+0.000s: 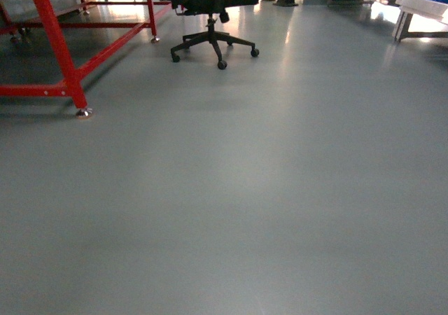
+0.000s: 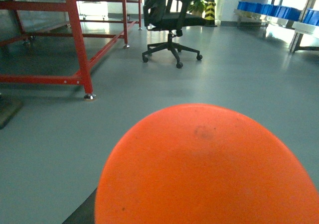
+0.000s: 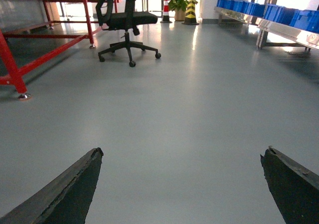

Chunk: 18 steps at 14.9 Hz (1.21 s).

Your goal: Pick capacitor and pack into box

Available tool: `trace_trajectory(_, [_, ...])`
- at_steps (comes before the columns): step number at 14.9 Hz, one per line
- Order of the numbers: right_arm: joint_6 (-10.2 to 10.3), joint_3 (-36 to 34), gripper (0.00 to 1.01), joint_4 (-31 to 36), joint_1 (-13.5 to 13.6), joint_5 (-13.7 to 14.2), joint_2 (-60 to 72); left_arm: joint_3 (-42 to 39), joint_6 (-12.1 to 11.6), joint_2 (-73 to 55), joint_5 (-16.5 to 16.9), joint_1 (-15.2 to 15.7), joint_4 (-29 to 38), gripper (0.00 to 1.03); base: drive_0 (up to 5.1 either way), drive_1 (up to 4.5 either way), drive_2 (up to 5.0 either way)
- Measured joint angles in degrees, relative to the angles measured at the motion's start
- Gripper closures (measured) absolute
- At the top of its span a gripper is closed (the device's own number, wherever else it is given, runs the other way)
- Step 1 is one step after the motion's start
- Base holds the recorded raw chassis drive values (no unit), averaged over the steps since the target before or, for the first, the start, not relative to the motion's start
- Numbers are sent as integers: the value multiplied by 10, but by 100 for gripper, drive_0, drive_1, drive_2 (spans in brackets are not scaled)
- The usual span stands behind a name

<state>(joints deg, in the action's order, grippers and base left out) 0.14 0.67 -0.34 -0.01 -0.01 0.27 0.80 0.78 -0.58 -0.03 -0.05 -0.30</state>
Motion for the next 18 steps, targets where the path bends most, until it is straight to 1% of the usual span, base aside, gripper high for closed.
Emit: trace_trajectory(18, [0, 0, 3, 1, 0, 0, 0, 0, 0, 0, 0, 0, 0, 60, -503, 238, 238])
